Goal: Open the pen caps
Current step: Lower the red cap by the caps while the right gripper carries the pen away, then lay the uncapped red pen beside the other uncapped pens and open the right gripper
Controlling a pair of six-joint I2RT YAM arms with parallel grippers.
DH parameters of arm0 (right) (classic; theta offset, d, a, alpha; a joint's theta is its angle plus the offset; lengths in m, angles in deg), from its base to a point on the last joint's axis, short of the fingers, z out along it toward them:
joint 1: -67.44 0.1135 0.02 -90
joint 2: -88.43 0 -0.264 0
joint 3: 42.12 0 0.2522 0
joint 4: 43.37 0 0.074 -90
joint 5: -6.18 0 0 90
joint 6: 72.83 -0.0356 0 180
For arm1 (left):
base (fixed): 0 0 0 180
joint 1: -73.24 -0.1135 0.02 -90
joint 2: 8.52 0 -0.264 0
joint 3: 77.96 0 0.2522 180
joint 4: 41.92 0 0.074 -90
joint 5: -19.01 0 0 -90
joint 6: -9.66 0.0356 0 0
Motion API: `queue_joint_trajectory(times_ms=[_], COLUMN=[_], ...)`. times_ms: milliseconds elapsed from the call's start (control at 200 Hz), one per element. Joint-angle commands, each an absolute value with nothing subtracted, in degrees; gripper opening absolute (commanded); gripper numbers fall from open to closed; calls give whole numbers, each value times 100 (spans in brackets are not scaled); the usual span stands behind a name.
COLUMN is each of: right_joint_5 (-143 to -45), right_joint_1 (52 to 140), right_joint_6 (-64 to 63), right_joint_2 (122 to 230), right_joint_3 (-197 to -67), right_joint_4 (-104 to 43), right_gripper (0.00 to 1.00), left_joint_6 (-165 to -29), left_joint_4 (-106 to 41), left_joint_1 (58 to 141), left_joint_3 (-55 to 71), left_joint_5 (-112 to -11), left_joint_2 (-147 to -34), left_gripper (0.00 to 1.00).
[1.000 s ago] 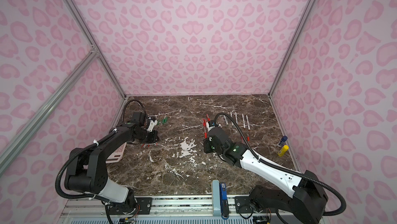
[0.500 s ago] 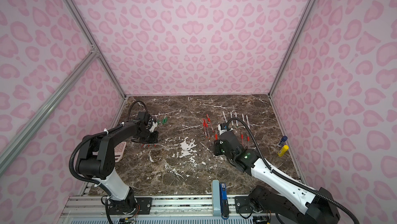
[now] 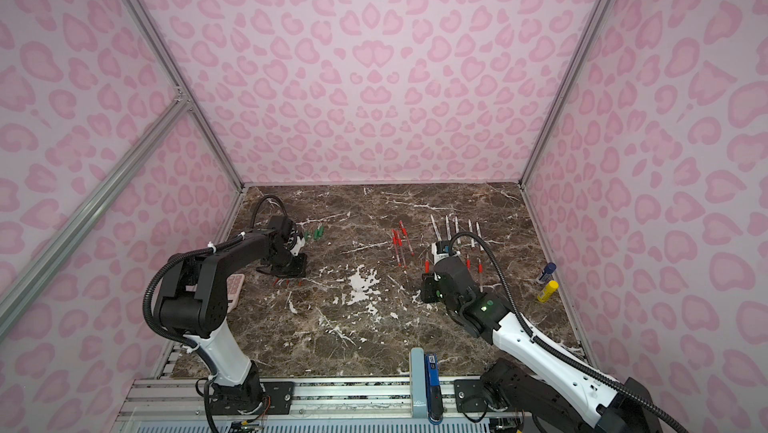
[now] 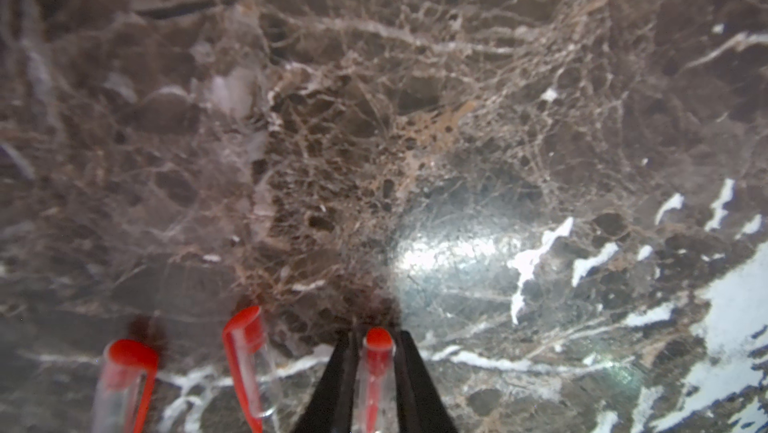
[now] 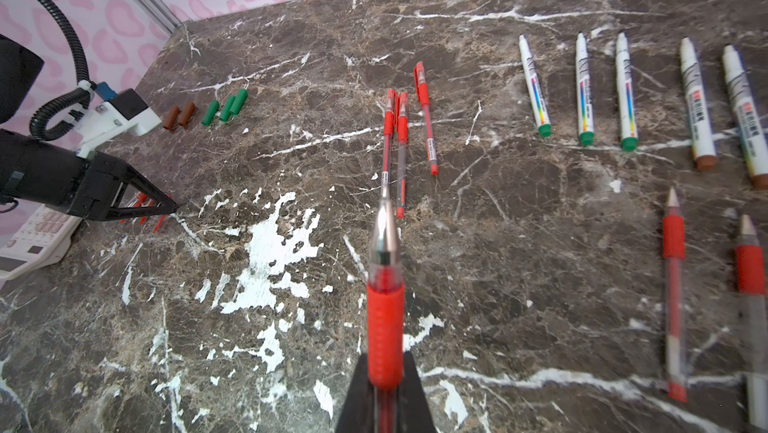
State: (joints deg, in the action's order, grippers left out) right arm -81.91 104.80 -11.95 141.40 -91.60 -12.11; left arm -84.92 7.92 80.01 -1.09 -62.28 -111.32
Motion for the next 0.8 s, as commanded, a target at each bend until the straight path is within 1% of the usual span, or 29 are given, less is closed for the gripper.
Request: queue_joint_trajectory(times_ms=[0,65,165,205,215,245,390,530,670,795], right_joint_5=[-8176,-8189,-8157,-8223,-8246,-8298,-8345,-8581,-8752,-8858], right_joint_1=[10390,10329,10208,10104,10071,9994,9651,9159,8763,8377], right_joint_6=[-1130,-1132,-1062,-1028,-1026,-1008,-840,-692,-424,-210], right_joint_2=[14099,14116,14107,14138,14148,14189,14394,14735,15111,15536], right_joint_3=[-9136,-9222,-9219,-9223,-9225,-9267,-9445,-9711,-9914,-10197], right_joint_4=[-1169,-1016,-982,-976,-975,-913,-736,-567,-523,-322], right_gripper=[0,0,0,0,0,0,0,0,0,0], left_joint_6=[-8565,-8559,-8585,-8615,-8627,-8644,-8602,-8490,-8394,-8385], left_joint_4=[849,873,865,819,804,781,583,80,-256,-529], left_joint_1=[7994,7996,8001,8001,8001,8008,8012,8006,7953,7756], left_joint_3=[-104,-84,-141,-202,-218,-271,-609,-1268,-1834,-2240], left_joint_5=[-6159,-6096,-6136,-6091,-6063,-6003,-5832,-5599,-5541,-5274], left_joint_2=[-11022,-10921,-10616,-10448,-10408,-10266,-9395,-8386,-7422,-6703], left_gripper=[28,29,35,35,39,42,51,57,69,79])
